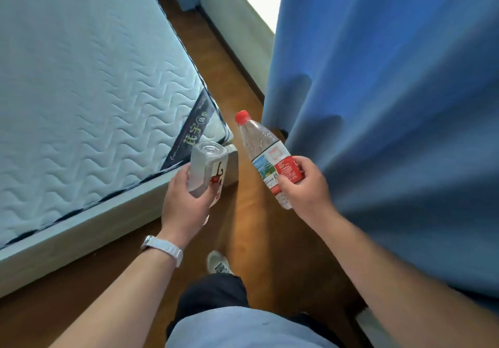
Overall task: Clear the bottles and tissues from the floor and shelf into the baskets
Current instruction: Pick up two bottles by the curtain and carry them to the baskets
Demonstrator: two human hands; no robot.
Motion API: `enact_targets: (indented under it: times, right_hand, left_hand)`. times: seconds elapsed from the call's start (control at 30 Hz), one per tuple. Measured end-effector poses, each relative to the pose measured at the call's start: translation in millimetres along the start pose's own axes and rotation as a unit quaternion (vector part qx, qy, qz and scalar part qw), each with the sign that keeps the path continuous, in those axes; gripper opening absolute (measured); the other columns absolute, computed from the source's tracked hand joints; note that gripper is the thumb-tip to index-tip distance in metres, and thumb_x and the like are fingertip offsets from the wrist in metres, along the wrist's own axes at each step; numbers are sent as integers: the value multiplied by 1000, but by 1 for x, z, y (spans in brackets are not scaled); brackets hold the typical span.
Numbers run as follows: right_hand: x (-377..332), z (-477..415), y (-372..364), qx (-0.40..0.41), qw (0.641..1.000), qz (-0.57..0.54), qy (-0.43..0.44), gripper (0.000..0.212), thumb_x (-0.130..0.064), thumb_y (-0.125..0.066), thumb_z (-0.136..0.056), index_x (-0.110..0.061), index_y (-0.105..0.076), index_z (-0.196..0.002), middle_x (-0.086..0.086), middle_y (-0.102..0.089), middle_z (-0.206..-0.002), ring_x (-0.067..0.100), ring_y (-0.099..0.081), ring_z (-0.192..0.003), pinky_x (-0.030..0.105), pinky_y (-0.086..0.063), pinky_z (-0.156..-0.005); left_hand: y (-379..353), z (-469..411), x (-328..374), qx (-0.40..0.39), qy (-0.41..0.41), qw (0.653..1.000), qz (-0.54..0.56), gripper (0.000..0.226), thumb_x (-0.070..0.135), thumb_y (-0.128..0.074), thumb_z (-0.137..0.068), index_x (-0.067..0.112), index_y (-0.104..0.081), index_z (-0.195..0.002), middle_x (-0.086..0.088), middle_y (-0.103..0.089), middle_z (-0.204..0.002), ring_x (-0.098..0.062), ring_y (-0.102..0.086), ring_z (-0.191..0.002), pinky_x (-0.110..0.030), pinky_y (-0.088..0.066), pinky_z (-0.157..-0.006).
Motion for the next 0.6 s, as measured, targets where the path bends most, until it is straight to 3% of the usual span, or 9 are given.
enact_targets:
  times: [0.17, 0.33, 0.47, 0.6]
  right_hand:
    - [-74, -39, -63, -6, 999, 6, 49, 32, -38, -73, -81, -42, -53, -106, -20, -63, -99, -7, -61, -89, 12, -51, -58]
    - [-137, -70, -127, -55, 994, 22, 93, 32, -36, -73, -79, -45, -55, -104, -19, -65, -95, 4, -65, -88, 24, -57, -66]
    - [-174, -93, -169, -106, 987, 15, 119, 35, -33, -75, -79, -46, -55, -104, -17, -66, -96, 3, -67, -86, 26, -59, -66]
    - [-201, -121, -213, -167, 976, 17, 137, 34, -31, -75, -79, -49, -54, -99, -14, -66, -96, 5, -67, -86, 27, -58, -68]
  left_hand:
    - [78, -46, -26, 49, 30, 998, 35, 50, 68, -62, -69, 57, -42, -114, 23, -54, -103, -7, -56, -96, -29, -46, -72]
    - [156, -75, -41, 134, 50, 988, 52, 41, 65, -62, -68, 72, -36, -98, 31, -51, -94, 21, -49, -87, -15, -37, -65]
    - [193, -85, -54, 181, 88, 976, 79, 47, 66, -62, -70, 59, -38, -110, 32, -52, -99, 12, -52, -89, -20, -41, -70]
    - [214, -90, -64, 223, 134, 959, 114, 37, 61, -66, -72, 66, -43, -101, 36, -57, -95, 24, -50, -88, -16, -41, -69]
Point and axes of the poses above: each hand's wrist, its own z-axis away from the middle knuckle, its own y-axis out of the back of the hand, x = y × z, the point moved 8 cm from there along -z, towards the middle knuckle
